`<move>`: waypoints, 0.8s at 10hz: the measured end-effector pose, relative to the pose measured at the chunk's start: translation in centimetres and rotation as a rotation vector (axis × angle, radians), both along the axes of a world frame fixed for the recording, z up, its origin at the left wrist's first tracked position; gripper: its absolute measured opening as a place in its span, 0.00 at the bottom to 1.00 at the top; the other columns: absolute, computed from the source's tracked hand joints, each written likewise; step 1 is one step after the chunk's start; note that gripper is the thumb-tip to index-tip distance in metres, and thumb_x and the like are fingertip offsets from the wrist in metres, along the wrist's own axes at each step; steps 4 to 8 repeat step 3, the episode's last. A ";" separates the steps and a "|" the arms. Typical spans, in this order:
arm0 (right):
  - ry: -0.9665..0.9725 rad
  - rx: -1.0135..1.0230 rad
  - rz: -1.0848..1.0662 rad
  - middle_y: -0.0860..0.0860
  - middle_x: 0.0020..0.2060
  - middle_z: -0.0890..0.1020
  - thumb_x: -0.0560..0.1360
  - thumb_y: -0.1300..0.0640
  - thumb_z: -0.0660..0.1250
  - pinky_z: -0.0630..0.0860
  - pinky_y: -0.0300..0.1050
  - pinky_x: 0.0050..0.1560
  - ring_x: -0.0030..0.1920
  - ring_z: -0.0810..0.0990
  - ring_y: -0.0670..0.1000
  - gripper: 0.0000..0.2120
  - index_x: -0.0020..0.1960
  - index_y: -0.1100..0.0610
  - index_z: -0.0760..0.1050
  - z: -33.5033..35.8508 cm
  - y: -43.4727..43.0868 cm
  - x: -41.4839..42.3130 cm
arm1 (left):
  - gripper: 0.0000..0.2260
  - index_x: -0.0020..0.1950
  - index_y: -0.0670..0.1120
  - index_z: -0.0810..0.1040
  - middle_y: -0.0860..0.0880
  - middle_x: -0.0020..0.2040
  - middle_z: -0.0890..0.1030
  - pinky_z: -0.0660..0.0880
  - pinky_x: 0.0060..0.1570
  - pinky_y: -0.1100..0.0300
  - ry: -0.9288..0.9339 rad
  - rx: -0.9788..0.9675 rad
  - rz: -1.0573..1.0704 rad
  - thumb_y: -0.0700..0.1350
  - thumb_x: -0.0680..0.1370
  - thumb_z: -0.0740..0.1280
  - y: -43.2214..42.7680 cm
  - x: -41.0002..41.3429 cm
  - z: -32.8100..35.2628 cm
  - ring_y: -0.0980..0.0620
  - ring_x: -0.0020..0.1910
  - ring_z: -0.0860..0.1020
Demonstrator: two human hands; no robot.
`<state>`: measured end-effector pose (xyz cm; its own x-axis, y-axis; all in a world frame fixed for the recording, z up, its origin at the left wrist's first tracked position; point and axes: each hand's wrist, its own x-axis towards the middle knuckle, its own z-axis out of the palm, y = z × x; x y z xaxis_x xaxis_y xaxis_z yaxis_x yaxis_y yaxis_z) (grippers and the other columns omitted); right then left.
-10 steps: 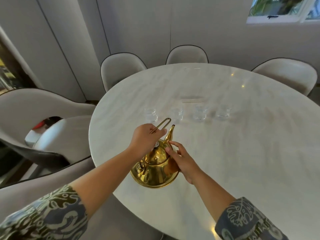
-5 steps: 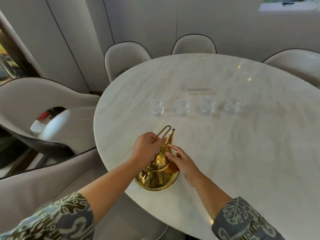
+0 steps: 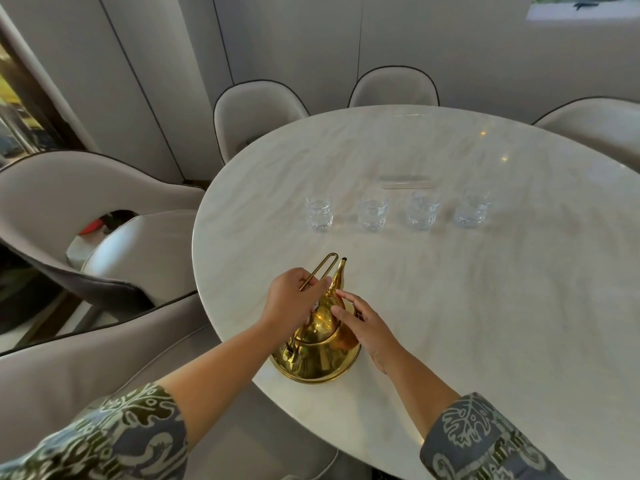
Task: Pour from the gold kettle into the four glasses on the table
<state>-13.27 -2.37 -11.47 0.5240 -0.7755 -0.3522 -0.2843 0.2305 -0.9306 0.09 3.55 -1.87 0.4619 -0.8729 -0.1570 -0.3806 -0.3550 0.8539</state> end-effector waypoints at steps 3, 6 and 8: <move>0.071 -0.129 -0.063 0.45 0.63 0.76 0.78 0.39 0.58 0.70 0.37 0.57 0.65 0.72 0.47 0.23 0.68 0.47 0.73 1.9 0.1 -0.9 | 0.22 0.50 0.44 0.75 0.47 0.41 0.84 0.78 0.41 0.54 -0.272 0.120 -0.111 0.63 0.75 0.62 -1.7 1.2 2.4 0.50 0.36 0.81; 0.071 -0.129 -0.063 0.45 0.63 0.76 0.78 0.39 0.58 0.70 0.37 0.57 0.65 0.72 0.47 0.23 0.68 0.47 0.73 1.9 0.1 -0.9 | 0.22 0.50 0.44 0.75 0.47 0.41 0.84 0.78 0.41 0.54 -0.272 0.120 -0.111 0.63 0.75 0.62 -1.7 1.2 2.4 0.50 0.36 0.81; 0.071 -0.129 -0.063 0.45 0.63 0.76 0.78 0.39 0.58 0.70 0.37 0.57 0.65 0.72 0.47 0.23 0.68 0.47 0.73 1.9 0.1 -0.9 | 0.22 0.50 0.44 0.75 0.47 0.41 0.84 0.78 0.41 0.54 -0.272 0.120 -0.111 0.63 0.75 0.62 -1.7 1.2 2.4 0.50 0.36 0.81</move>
